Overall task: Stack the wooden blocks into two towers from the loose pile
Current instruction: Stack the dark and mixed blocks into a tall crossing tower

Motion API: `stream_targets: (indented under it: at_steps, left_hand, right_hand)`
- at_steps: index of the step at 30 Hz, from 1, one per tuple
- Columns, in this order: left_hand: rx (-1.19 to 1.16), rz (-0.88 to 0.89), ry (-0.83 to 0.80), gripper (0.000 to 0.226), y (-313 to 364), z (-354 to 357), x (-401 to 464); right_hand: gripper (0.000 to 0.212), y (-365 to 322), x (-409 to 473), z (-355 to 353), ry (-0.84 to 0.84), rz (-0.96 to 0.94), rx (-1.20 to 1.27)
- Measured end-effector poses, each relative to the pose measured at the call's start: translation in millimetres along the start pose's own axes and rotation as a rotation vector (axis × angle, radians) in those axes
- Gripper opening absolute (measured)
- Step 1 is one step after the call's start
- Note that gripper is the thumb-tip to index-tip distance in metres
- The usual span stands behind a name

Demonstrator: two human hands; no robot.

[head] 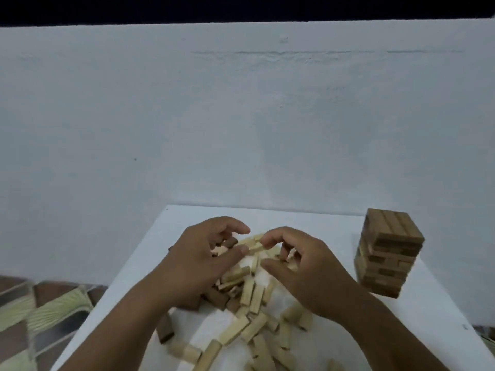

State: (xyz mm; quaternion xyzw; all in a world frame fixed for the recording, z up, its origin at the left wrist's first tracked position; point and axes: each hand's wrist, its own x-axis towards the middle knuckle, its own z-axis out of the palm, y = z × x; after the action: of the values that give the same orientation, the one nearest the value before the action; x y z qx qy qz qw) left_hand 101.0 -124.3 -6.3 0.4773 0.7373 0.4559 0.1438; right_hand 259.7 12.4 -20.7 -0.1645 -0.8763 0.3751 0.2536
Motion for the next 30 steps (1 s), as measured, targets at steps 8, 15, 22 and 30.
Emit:
stream_targets:
  at_steps: [8, 15, 22, 30]
  left_hand:
    - [0.211, -0.076, 0.030, 0.028, -68.1, -57.0, -68.5]
    - [0.428, -0.169, -0.141, 0.036, -108.5, -61.3, -103.3]
    - [0.415, -0.213, -0.061, 0.029, -126.8, -51.4, -111.6]
    - [0.141, -0.229, 0.092, 0.043, -138.4, -58.5, -113.7]
  right_hand:
    - [0.020, -17.5, 3.6, 92.3, -0.171, -0.114, -0.115]
    - [0.020, -26.1, 2.5, 144.0, -0.184, -0.177, -0.332]
    - [0.022, -27.9, 10.8, 169.9, -0.233, -0.066, -0.540]
    - [0.023, -32.4, 11.3, 162.2, -0.198, -0.036, -0.424]
